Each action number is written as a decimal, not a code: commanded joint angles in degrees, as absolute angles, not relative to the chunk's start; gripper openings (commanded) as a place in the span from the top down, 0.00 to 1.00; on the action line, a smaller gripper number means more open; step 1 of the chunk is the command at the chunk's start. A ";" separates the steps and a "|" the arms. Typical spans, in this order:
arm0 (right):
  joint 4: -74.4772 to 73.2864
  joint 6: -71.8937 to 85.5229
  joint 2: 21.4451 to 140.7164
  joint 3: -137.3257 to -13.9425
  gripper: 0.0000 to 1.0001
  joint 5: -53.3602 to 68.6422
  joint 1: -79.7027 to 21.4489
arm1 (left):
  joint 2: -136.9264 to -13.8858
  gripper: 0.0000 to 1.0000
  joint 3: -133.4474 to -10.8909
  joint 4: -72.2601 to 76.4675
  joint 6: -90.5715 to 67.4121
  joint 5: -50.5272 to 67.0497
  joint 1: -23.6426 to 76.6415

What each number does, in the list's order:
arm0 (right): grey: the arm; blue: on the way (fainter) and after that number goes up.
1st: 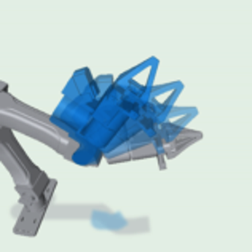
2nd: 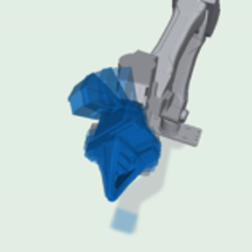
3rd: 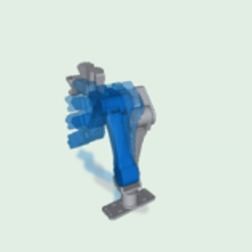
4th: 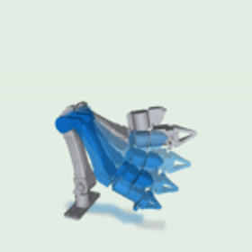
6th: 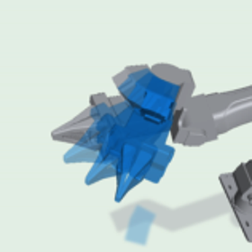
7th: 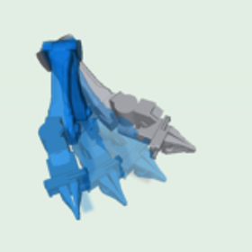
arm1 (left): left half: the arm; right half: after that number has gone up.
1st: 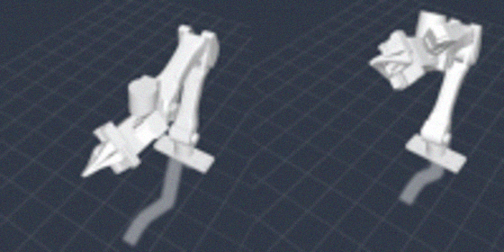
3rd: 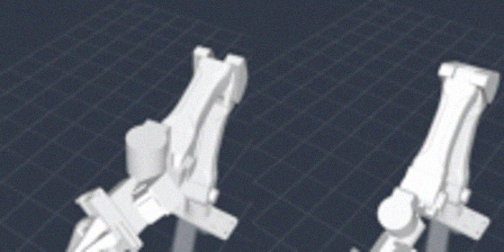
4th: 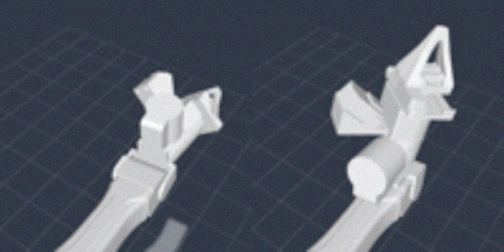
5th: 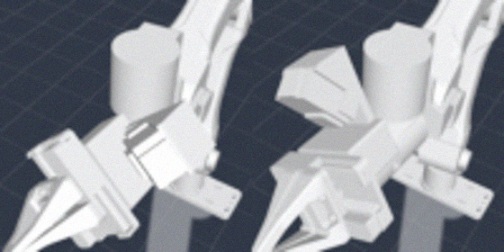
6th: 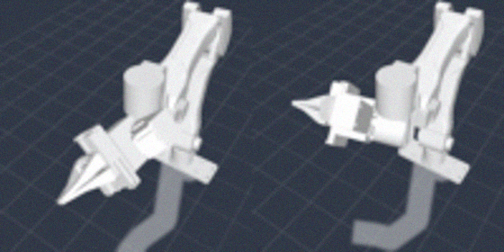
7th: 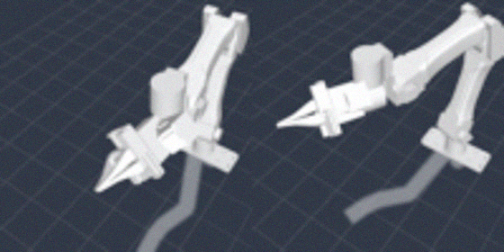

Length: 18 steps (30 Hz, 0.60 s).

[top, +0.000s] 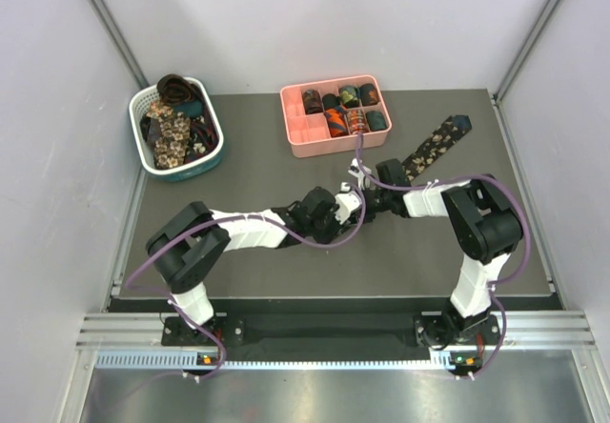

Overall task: Roll the ties
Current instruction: Roll the tie

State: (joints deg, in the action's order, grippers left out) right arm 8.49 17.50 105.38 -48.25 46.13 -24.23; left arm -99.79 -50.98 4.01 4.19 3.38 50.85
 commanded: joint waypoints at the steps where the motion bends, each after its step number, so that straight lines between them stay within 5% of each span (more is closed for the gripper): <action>1: 9.32 14.94 105.38 -48.25 0.92 43.95 -23.73 | -101.95 0.62 -51.76 -3.34 2.90 3.69 51.50; 8: 9.05 15.03 106.61 -48.95 0.96 44.47 -23.73 | -101.78 0.33 -53.17 -2.73 2.55 2.73 51.50; 12: 9.32 15.12 106.61 -48.87 0.96 44.82 -23.82 | -102.13 0.30 -54.75 -3.07 3.60 2.29 51.42; 18: 9.58 15.20 106.52 -48.87 0.96 45.00 -23.91 | -104.24 0.40 -57.22 -4.66 5.27 2.98 50.19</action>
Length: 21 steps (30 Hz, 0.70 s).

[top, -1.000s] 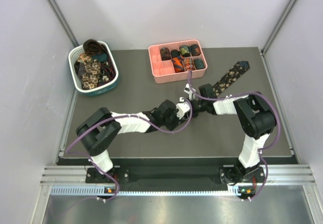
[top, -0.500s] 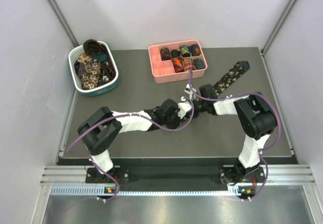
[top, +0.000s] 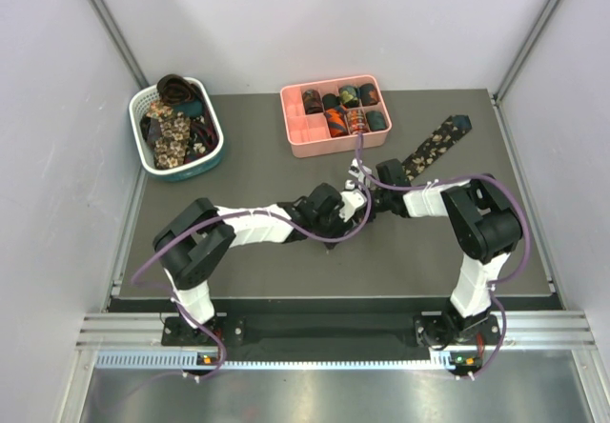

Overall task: Roll the ties
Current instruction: Roll the tie

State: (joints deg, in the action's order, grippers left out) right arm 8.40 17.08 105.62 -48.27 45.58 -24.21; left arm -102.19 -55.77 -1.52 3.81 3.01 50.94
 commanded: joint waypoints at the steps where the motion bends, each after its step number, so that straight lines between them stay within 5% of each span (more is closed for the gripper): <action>1: 9.58 15.12 106.61 -48.78 0.96 45.09 -23.99 | -104.50 0.40 -57.30 -4.83 5.36 3.68 49.92; 8: 9.49 15.21 106.52 -48.87 0.96 45.09 -23.99 | -107.31 0.39 -59.94 -10.54 3.87 8.70 48.43; 21: 9.49 15.20 106.26 -48.69 0.94 44.83 -23.91 | -108.11 0.54 -58.01 -12.75 1.14 8.09 48.69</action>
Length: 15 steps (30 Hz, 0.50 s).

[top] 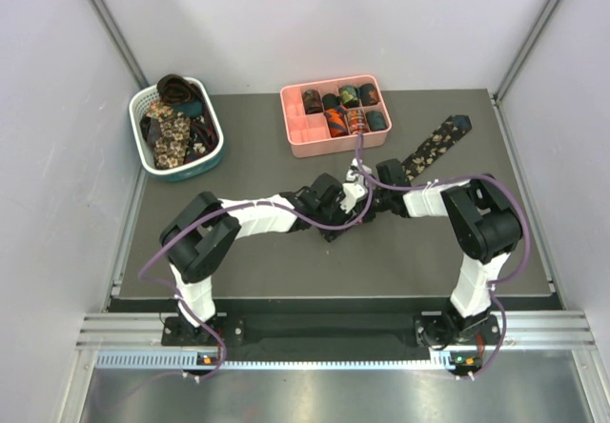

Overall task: Roll the ties
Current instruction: Roll the tie

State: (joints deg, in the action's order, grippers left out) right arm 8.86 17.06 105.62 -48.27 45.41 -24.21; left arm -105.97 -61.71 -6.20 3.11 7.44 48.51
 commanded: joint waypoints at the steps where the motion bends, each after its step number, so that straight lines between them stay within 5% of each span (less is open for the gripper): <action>1: 9.58 15.29 106.26 -48.78 0.93 44.82 -23.91 | -107.93 0.54 -57.75 -12.66 1.23 7.56 48.95; 15: 9.67 15.56 106.52 -48.87 0.92 44.65 -23.91 | -107.23 0.47 -54.23 -8.26 0.26 1.93 51.24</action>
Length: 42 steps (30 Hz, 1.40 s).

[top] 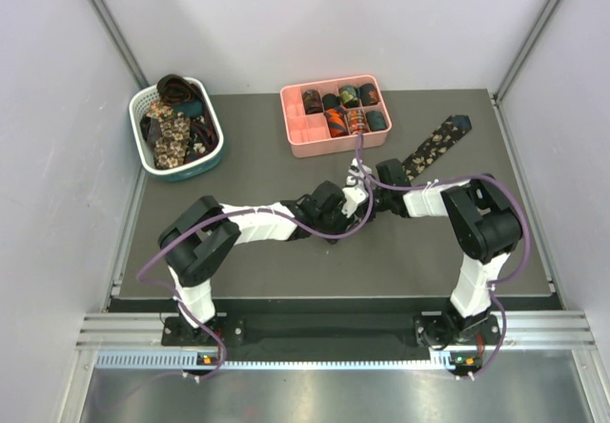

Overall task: Roll the ties
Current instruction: Roll the tie

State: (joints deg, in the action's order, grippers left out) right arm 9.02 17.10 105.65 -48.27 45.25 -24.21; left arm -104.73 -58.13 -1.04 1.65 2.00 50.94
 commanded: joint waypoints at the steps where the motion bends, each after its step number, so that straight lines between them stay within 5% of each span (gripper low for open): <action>1: 9.67 15.56 106.52 -48.78 0.92 44.56 -23.91 | -107.14 0.48 -54.23 -8.35 0.35 2.02 51.33; 12: 10.80 16.69 104.06 -48.25 0.69 43.24 -23.73 | -107.84 0.61 -54.58 -8.61 0.88 2.73 51.24; 32: 10.28 25.04 93.52 -50.19 0.61 43.95 -15.92 | -108.63 0.71 -55.28 -9.84 0.88 2.99 51.24; 42: 12.92 25.58 72.09 -30.01 0.63 26.93 -13.27 | -110.13 0.71 -57.65 -13.09 0.70 3.78 51.15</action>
